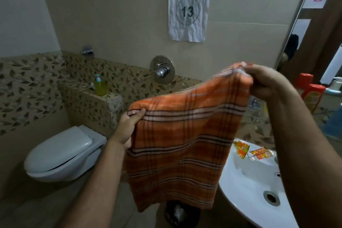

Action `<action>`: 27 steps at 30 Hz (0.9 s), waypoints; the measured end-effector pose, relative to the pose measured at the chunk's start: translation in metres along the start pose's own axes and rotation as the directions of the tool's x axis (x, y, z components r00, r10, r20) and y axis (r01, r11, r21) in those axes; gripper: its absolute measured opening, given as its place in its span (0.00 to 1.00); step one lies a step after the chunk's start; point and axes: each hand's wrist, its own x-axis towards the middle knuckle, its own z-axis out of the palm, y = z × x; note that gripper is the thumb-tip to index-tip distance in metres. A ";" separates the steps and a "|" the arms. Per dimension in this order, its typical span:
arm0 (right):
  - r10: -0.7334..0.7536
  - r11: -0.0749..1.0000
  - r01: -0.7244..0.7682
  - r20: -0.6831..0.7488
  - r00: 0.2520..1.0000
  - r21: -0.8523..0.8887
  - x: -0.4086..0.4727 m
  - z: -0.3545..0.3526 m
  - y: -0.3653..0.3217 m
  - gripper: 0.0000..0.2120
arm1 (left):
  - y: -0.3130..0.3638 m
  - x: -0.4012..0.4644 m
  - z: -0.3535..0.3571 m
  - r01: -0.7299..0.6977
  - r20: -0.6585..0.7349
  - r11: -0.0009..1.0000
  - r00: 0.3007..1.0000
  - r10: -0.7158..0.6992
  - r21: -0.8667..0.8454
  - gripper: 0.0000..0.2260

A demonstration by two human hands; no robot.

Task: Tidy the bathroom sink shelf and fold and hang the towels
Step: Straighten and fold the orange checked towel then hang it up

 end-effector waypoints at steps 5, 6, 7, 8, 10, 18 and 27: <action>0.070 0.993 -0.050 0.201 0.977 -0.105 -0.020 -0.024 0.067 0.22 | 0.031 0.022 0.034 -0.017 -0.107 1.000 0.994 0.019 0.019 0.03; 0.147 0.974 -0.102 0.221 0.964 -0.202 -0.024 -0.024 0.092 0.24 | 0.031 0.024 0.036 -0.003 -0.128 0.999 0.992 0.009 0.049 0.02; 0.201 0.959 -0.149 0.208 0.957 -0.240 -0.028 -0.023 0.113 0.31 | 0.029 0.024 0.034 0.015 -0.149 0.997 0.989 -0.002 0.082 0.02; 0.212 0.954 -0.166 0.170 0.962 -0.250 -0.029 -0.025 0.127 0.38 | 0.025 0.025 0.031 0.034 -0.170 0.993 0.985 -0.013 0.117 0.02; 0.194 0.957 -0.162 0.115 0.974 -0.240 -0.027 -0.030 0.133 0.45 | 0.023 0.025 0.022 0.069 -0.200 0.984 0.979 -0.036 0.163 0.02; 0.050 0.997 -0.065 0.274 0.960 0.043 -0.029 -0.025 0.086 0.14 | 0.058 0.021 0.009 0.041 -0.152 0.989 0.988 -0.020 0.139 0.06; 0.124 0.991 -0.135 0.333 0.935 0.008 -0.041 -0.003 0.073 0.26 | 0.071 0.019 -0.009 0.173 -0.064 0.979 0.984 -0.167 0.111 0.20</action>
